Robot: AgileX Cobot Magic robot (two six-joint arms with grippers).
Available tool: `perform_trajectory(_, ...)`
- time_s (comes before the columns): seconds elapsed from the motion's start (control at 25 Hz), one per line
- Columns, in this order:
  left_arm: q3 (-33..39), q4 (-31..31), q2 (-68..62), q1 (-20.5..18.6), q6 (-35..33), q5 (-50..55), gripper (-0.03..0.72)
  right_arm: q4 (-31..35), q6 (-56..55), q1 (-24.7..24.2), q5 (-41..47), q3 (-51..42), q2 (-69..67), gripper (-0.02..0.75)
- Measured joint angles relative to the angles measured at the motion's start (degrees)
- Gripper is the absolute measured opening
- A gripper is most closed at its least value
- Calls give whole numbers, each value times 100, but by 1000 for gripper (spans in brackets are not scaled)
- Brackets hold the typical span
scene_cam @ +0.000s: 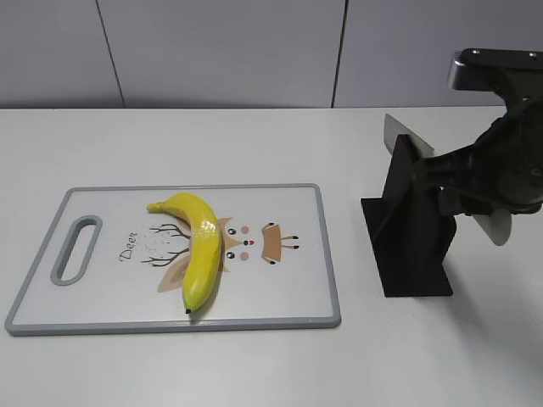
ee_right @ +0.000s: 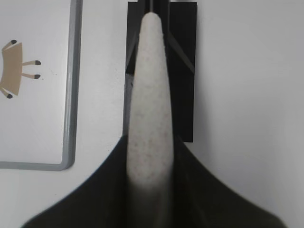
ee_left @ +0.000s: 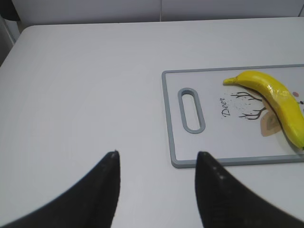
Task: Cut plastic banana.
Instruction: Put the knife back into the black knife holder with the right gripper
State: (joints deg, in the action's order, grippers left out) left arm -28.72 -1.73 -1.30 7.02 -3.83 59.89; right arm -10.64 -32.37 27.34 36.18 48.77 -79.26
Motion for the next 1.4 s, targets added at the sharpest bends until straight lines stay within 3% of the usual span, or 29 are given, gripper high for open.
perform_trajectory(0.16,0,0,0,0,0,0,490,35,-12,0,-20,0,-146,169)
perform_trajectory(0.24,0,0,0,0,0,-7,490,120,-16,0,-25,0,-164,216)
perform_trajectory(0.48,0,-5,0,0,0,-6,490,500,183,0,53,10,-170,604)
perform_trajectory(0.56,0,-5,0,0,0,-12,490,600,367,0,236,48,-170,657)
perform_trajectory(1.08,0,-10,0,0,0,-12,490,773,1447,0,866,280,993,674)
perform_trajectory(1.4,0,-10,0,0,0,-12,490,1100,2416,0,1268,275,2138,612)
